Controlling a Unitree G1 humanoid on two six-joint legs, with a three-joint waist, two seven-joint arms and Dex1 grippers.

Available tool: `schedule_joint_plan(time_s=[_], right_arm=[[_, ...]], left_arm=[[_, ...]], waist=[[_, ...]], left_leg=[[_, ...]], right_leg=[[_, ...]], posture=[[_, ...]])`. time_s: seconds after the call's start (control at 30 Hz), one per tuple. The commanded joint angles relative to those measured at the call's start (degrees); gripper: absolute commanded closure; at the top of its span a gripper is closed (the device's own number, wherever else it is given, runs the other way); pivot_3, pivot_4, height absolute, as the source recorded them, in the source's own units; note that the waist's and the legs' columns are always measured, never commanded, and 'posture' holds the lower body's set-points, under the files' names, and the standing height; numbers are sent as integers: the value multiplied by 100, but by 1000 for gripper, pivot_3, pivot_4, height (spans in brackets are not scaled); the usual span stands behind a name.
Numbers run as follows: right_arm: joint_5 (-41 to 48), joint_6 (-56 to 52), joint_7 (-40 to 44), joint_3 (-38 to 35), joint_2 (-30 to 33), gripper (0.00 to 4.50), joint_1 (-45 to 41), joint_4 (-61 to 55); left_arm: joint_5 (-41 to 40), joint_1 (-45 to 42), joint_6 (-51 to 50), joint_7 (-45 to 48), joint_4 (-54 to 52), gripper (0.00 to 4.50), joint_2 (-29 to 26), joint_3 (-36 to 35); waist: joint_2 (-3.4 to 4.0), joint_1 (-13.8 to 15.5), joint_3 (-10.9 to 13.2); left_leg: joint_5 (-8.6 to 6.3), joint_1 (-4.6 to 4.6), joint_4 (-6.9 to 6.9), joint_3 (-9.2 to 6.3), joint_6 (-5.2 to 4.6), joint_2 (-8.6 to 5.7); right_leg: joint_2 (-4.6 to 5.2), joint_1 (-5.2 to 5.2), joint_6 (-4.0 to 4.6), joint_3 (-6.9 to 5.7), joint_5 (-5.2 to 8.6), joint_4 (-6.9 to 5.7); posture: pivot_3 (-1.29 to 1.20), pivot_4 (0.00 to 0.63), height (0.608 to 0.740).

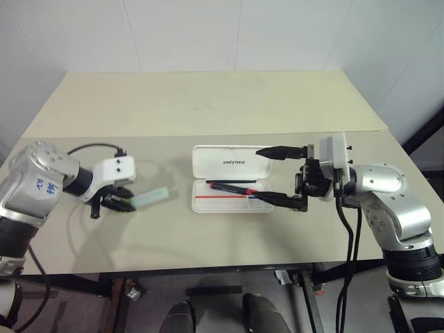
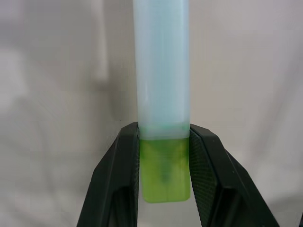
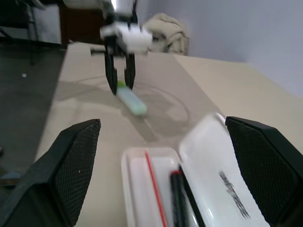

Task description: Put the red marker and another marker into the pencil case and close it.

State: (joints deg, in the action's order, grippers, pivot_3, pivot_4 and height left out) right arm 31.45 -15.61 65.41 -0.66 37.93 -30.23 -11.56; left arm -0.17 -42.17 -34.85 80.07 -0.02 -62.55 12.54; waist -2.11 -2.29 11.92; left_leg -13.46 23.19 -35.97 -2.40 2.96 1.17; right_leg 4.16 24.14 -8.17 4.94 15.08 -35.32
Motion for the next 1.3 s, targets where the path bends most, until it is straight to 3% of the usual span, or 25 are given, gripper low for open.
schedule_joint_plan(time_s=[0.03,0.27,0.67,1.3], right_arm=[[-81,214,43,-279,144,0,154,128],[-275,428,41,-542,392,0,657,431],[-165,259,-480,-912,359,0,1385,-258],[-24,61,-953,-1139,381,0,1789,-810]], left_arm=[[-149,-282,-172,193,-347,3417,99,101],[-135,-941,-294,152,-296,3417,934,647],[-11,-1559,-38,-138,509,3417,2238,1238],[213,-1555,671,-298,1478,3417,2819,1402]], waist=[[0,-1,0],[0,27,1],[0,55,1],[0,64,1]], left_leg=[[0,0,0,0,0,0],[0,0,-8,1,0,-1],[0,0,-14,0,0,-2],[0,1,-16,0,0,-3]], right_leg=[[0,0,0,0,0,0],[-1,0,-4,3,-2,-4],[-3,-1,-9,7,-5,-7],[-3,-2,-10,9,-6,-4]], posture=[[0,150,740],[0,150,740],[0,150,740],[0,150,740]])
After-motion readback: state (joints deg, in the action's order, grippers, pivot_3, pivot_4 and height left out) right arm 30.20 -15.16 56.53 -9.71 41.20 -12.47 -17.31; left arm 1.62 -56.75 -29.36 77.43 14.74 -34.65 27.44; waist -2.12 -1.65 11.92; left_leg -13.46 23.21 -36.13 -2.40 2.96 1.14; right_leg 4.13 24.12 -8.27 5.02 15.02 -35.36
